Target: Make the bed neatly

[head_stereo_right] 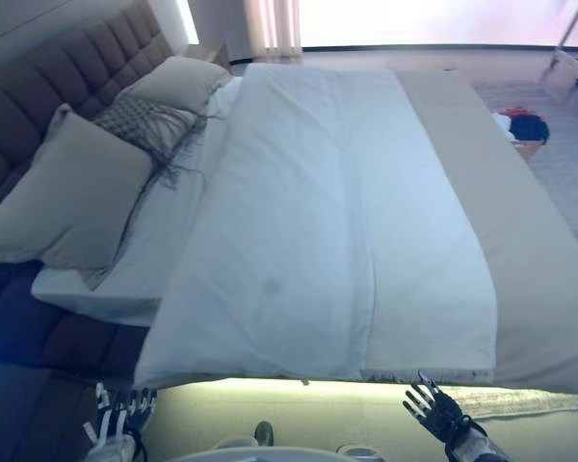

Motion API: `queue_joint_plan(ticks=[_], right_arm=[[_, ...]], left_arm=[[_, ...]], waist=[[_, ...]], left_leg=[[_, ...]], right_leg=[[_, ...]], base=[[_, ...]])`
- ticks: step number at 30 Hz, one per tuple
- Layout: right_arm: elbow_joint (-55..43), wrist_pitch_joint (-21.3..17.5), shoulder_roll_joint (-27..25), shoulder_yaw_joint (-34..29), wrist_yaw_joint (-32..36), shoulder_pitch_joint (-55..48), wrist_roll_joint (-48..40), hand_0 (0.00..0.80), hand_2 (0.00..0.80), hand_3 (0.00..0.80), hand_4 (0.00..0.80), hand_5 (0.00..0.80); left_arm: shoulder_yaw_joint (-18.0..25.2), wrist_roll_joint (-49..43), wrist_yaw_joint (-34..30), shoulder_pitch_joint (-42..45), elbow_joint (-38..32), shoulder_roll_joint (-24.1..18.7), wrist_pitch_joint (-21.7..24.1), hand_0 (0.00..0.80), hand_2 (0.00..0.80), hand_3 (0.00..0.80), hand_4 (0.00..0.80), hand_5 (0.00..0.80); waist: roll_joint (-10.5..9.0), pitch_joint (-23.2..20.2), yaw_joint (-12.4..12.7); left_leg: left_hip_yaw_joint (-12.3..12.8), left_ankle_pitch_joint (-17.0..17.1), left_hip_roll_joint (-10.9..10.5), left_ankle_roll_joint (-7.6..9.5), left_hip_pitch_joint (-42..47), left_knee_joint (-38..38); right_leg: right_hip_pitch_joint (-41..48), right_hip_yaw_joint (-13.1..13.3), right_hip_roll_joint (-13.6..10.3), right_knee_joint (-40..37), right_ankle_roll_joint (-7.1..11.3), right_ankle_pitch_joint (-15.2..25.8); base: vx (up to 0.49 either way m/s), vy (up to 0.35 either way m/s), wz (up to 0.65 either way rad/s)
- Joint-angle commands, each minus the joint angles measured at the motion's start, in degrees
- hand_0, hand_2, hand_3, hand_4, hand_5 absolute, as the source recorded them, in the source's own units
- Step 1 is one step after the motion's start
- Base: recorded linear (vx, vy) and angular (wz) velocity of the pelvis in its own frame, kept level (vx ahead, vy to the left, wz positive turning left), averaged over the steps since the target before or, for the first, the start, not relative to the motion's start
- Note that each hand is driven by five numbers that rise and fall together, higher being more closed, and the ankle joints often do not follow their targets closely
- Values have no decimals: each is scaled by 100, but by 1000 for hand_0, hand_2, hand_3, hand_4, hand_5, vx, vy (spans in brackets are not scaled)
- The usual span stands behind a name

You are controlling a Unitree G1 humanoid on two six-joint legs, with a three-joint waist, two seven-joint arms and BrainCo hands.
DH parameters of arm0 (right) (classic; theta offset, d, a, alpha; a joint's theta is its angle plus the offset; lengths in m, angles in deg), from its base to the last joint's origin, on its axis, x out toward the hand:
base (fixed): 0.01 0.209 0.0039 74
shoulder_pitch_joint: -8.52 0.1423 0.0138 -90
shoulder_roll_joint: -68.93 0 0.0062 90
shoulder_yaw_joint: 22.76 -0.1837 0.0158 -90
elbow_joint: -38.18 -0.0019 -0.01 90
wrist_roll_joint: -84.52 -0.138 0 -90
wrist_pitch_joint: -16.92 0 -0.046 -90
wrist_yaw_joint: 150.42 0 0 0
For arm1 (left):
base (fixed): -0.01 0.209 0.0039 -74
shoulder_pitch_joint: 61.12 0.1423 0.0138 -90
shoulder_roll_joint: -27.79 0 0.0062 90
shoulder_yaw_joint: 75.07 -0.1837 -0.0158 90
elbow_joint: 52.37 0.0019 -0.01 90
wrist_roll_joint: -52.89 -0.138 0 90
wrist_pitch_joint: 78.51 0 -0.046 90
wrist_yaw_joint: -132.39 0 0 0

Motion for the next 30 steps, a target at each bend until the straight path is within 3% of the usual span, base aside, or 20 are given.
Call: queue_joint_plan(ticks=[1,8,15,19,24,28,30], right_arm=[[248,-109,254,-225,52,363,-176,0,0,0,0,0],[210,-80,439,10,187,241,147,0,0,0,0,0],[498,40,403,71,205,43,311,0,0,0,0,0],[607,120,514,-7,4,-31,59,0,0,0,0,0],[740,-17,582,119,-365,-126,-32,0,0,0,0,0],[946,-59,618,192,-810,-155,128,0,0,0,0,0],[1049,-81,679,232,-1006,-149,390,0,0,0,0,0]], left_arm=[[19,-49,-184,-80,-15,-72,154,0,0,0,0,0],[-446,-332,-333,-160,-202,32,133,0,0,0,0,0],[-759,-778,-624,-261,-100,-313,59,0,0,0,0,0],[-1037,-1776,-541,-313,-9,-416,239,0,0,0,0,0],[-2021,-4078,-256,-444,160,-480,854,0,0,0,0,0],[-2839,-5119,304,-465,170,-146,1188,0,0,0,0,0],[-3126,-5312,507,-454,243,63,1114,0,0,0,0,0]], waist=[[-360,-30,222],[-367,-204,191],[-313,-355,44],[-237,-400,-71],[-131,-392,-252],[-89,-384,-341],[-103,-392,-376]], left_leg=[[163,-801,-111,-12,250,470],[179,-551,-109,-69,291,6],[315,-514,-114,-83,192,-27],[459,-518,-106,-68,197,-27],[552,-526,-116,-11,225,-24],[587,-579,-128,40,281,-3],[599,-596,-133,56,316,-4]], right_leg=[[-239,455,-655,217,595,141],[-256,391,-619,-77,685,399],[-442,480,-636,-175,755,535],[-524,589,-635,-175,765,554],[-546,700,-603,-158,741,538],[-529,768,-592,-136,740,501],[-509,810,-581,-144,737,505]], base=[[13,-11,5],[4,-4,2],[6,20,-2],[24,63,-18],[9,61,-15],[13,39,-7],[39,12,-9]])
